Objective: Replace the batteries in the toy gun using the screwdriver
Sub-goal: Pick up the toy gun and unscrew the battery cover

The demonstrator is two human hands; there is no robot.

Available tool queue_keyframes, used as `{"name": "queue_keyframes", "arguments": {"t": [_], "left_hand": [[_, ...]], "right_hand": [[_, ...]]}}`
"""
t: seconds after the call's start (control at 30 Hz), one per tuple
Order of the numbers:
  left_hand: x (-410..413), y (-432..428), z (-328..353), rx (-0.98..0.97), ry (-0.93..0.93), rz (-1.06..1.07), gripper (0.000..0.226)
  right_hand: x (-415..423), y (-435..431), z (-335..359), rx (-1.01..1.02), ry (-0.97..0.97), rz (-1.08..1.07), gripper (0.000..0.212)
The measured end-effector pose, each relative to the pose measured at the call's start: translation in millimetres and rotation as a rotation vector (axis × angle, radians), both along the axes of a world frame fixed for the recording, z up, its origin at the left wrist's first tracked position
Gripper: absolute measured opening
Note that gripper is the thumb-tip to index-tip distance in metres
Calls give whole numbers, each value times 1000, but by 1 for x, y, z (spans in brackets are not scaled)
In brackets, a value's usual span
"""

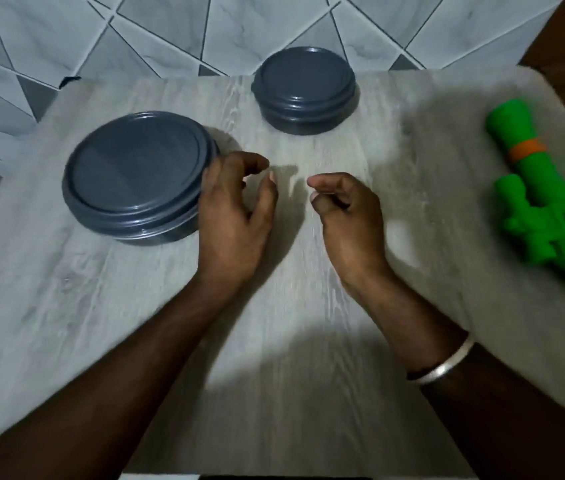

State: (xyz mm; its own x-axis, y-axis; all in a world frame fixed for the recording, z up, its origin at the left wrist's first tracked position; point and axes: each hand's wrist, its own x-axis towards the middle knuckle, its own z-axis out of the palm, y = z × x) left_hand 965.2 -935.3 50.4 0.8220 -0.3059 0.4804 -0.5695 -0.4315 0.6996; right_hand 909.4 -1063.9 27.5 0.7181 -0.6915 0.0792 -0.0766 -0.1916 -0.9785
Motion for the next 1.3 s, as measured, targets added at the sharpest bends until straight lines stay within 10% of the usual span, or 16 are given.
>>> {"name": "queue_keyframes", "arguments": {"t": [1.3], "left_hand": [[-174, -53, 20, -125, 332, -203, 18]], "right_hand": [[-196, -47, 55, -37, -344, -275, 18]]}}
